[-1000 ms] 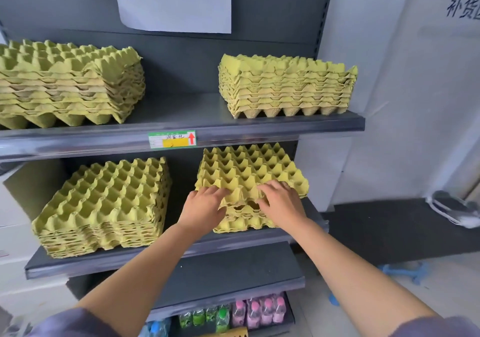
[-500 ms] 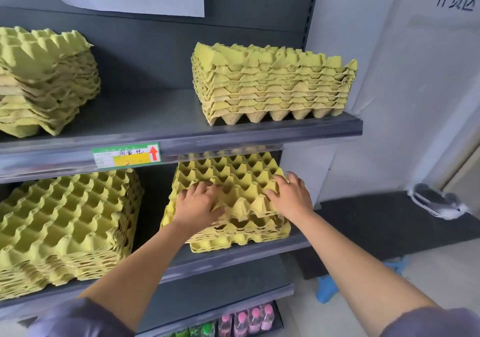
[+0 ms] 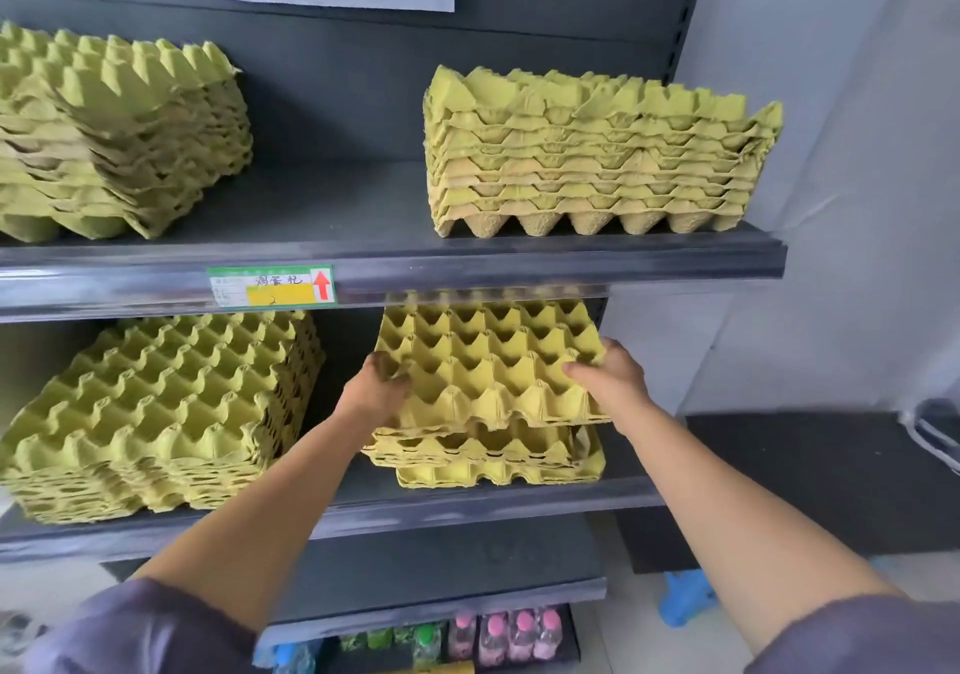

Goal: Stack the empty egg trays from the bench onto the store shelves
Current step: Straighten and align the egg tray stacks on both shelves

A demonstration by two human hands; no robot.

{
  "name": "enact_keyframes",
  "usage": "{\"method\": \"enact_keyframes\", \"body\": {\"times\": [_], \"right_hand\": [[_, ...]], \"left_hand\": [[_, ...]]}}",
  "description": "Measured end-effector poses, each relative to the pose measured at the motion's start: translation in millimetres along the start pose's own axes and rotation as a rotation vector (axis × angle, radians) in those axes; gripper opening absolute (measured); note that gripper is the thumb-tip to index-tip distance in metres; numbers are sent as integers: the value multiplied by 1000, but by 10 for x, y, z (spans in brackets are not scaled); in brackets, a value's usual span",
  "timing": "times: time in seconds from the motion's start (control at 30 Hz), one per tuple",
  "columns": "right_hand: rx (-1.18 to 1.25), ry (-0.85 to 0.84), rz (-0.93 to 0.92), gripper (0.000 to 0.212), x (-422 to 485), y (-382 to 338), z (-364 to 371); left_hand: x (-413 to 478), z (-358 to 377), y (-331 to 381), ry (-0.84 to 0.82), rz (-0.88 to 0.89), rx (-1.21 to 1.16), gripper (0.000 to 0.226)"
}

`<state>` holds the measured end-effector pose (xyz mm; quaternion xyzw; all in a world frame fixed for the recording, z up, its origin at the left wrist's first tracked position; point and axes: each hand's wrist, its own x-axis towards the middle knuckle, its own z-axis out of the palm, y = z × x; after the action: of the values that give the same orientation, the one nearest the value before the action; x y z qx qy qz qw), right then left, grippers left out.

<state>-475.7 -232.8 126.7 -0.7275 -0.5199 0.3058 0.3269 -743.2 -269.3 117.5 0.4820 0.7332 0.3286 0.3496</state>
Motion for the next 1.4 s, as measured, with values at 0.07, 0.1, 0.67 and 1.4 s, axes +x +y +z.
{"method": "enact_keyframes", "body": {"times": [0.07, 0.1, 0.67, 1.4], "right_hand": [[41, 30, -17, 63, -48, -73, -4], [55, 41, -17, 66, -73, -112, 8], [-61, 15, -5, 66, -496, -78, 244], [611, -12, 391, 58, -627, 16, -11]], "left_hand": [[32, -93, 82, 43, 55, -37, 43], [50, -155, 122, 59, 79, -74, 43], [96, -226, -275, -29, 47, -67, 57], [135, -283, -156, -35, 273, -85, 50]]}}
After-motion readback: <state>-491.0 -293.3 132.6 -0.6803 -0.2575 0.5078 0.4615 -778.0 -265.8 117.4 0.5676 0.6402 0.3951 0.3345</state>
